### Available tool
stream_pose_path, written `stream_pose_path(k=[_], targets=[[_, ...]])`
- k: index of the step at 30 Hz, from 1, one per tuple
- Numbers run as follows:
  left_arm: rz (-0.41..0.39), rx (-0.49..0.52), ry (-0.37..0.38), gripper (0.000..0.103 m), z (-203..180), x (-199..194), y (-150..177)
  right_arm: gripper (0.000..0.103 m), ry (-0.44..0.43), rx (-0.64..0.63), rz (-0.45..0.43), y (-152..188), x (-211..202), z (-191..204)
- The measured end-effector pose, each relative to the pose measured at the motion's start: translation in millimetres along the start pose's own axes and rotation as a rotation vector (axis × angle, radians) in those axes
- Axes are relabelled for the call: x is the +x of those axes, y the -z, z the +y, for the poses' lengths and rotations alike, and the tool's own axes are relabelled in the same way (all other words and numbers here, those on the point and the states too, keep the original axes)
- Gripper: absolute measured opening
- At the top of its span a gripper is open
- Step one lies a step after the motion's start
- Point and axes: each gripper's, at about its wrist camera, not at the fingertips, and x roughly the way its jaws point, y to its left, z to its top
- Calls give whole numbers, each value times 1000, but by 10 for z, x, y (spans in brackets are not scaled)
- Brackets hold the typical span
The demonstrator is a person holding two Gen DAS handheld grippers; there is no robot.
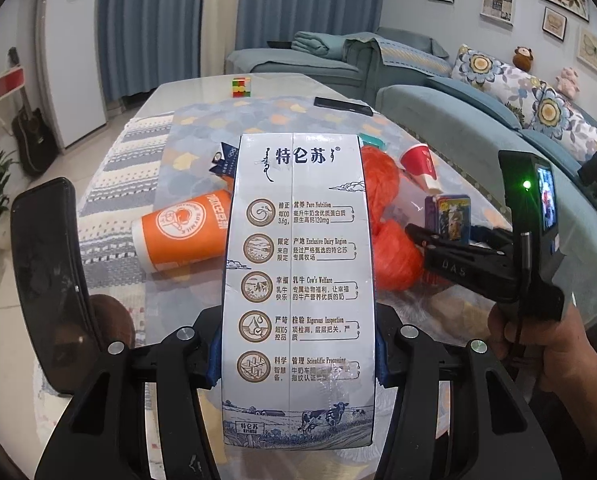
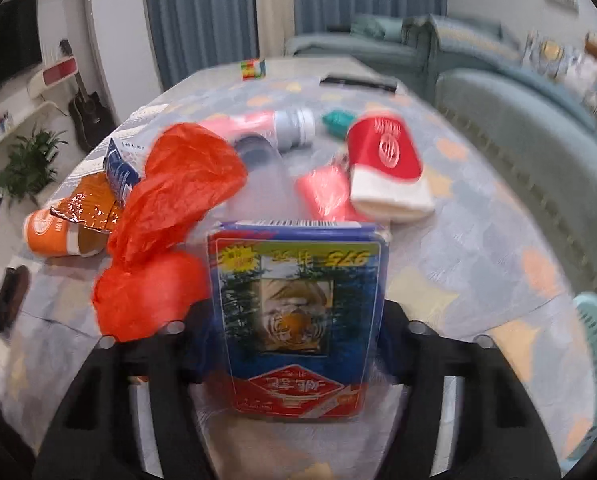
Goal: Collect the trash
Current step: 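Lift the white milk carton with the left tool while the right tool grasps the tiger cigarette box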
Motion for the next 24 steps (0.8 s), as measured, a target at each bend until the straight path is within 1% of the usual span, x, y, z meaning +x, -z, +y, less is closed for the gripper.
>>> stream_pose_path(k=[4, 8, 14, 21, 24], targets=[[-4, 5, 4, 52, -27, 34, -24, 56, -31, 70, -12, 43, -74, -157], [-14, 19, 2, 52, -72, 39, -17, 56, -39, 127, -36, 88, -236, -289], [-44, 34, 6, 52, -130, -9, -5, 56, -2, 131, -89, 109, -522, -336], [-98, 51, 13, 52, -190, -111, 22, 56, 42, 100, -147, 122, -843, -309], [-107, 61, 16, 52, -210, -132, 34, 56, 53, 86, -163, 140, -972, -297]])
